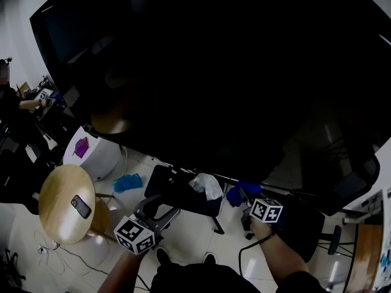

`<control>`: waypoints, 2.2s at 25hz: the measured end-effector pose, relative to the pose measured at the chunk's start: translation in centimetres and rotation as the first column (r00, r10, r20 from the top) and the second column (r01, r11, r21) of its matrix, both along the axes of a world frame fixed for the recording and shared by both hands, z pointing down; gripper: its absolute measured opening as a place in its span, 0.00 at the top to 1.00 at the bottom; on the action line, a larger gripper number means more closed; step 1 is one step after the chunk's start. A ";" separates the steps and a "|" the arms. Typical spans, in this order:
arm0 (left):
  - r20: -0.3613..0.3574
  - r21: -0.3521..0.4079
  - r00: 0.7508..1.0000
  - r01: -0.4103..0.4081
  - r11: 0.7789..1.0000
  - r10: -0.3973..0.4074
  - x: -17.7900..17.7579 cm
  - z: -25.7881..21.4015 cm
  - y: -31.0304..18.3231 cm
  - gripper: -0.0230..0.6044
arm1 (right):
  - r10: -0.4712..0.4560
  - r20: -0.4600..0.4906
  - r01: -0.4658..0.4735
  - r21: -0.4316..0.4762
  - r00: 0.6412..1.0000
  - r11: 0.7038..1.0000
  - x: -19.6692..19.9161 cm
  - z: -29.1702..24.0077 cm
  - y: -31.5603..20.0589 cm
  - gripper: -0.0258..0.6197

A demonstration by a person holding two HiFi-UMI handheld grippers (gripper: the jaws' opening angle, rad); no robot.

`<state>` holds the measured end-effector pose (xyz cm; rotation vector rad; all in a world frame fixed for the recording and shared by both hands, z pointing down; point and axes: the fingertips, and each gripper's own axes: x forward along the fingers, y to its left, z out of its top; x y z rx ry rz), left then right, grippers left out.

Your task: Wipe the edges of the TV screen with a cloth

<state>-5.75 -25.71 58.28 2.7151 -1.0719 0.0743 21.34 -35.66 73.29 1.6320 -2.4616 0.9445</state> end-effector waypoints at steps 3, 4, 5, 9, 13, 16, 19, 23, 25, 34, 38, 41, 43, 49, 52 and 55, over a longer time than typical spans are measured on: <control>0.009 0.000 0.999 -0.044 0.999 0.044 -2.1 0.0 -0.2 0.59 | 0.027 0.006 -0.027 -0.008 1.000 1.000 -2.2 -0.1 -0.5 0.74; 0.012 0.000 0.998 -0.056 0.998 0.056 -2.9 -0.2 -0.4 0.59 | 0.040 0.004 -0.040 -0.012 0.999 0.999 -2.9 -0.1 -0.7 0.74; 0.015 -0.001 0.998 -0.065 0.998 0.065 -3.7 -0.2 -0.5 0.59 | 0.054 0.002 -0.054 -0.015 0.999 0.998 -3.5 -0.1 -0.9 0.74; 0.029 -0.007 0.996 -0.086 0.996 0.086 -7.5 -0.3 -1.3 0.59 | 0.087 0.010 -0.087 -0.024 0.996 0.996 -6.9 0.3 -2.0 0.74; 0.036 -0.020 0.994 -0.106 0.994 0.106 -11.6 0.6 -1.9 0.59 | 0.120 -0.014 -0.120 -0.019 0.993 0.993 -9.9 0.1 -2.9 0.74; 0.034 -0.036 0.993 -0.114 0.993 0.116 -13.6 1.4 -2.0 0.59 | 0.120 -0.025 -0.120 -0.018 0.992 0.993 -12.2 -0.1 -3.5 0.74; 0.025 -0.054 0.995 -0.096 0.994 0.097 -15.7 2.0 -2.5 0.59 | 0.109 0.003 -0.109 -0.013 0.994 0.994 -14.9 -0.5 -4.3 0.74; 0.012 -0.081 0.998 -0.058 0.995 0.059 -17.8 3.2 -3.6 0.59 | 0.065 -0.021 -0.065 -0.014 0.998 0.998 -18.1 -0.2 -5.4 0.74; 0.023 -0.091 0.999 -0.033 0.995 0.036 -18.8 3.7 -4.5 0.59 | 0.055 -0.004 -0.055 -0.017 0.998 0.998 -19.4 0.1 -6.0 0.74; 0.023 -0.095 0.998 0.061 0.994 -0.059 -21.0 4.5 -7.3 0.59 | -0.050 0.052 0.050 -0.002 0.997 0.999 -24.0 0.3 -7.3 0.74; 0.017 -0.092 0.998 0.062 0.994 -0.061 -22.4 4.5 -8.1 0.59 | -0.081 0.052 0.082 -0.010 0.995 0.997 -26.6 0.1 -7.4 0.74; 0.010 -0.093 0.999 0.050 0.994 -0.049 -23.7 4.8 -8.9 0.59 | -0.094 0.041 0.094 -0.014 0.995 0.995 -28.7 0.4 -7.8 0.74; 0.009 -0.093 1.000 0.030 0.995 -0.029 -24.5 4.9 -9.4 0.59 | -0.099 0.033 0.099 -0.006 0.995 0.995 -30.3 0.2 -8.1 0.74; 0.009 -0.100 1.000 -0.029 0.995 0.030 -28.8 5.4 -11.6 0.59 | -0.095 -0.010 0.095 -0.005 0.995 0.995 -35.9 0.0 -10.0 0.74; 0.006 -0.114 0.999 -0.046 0.992 0.047 -31.3 5.9 -13.2 0.59 | -0.087 -0.022 0.086 -0.033 0.996 0.996 -38.4 0.3 -10.9 0.74; -0.003 -0.117 0.999 -0.051 0.992 0.051 -33.9 6.0 -14.8 0.59 | -0.085 -0.029 0.084 -0.038 0.996 0.996 -41.1 0.0 -11.9 0.74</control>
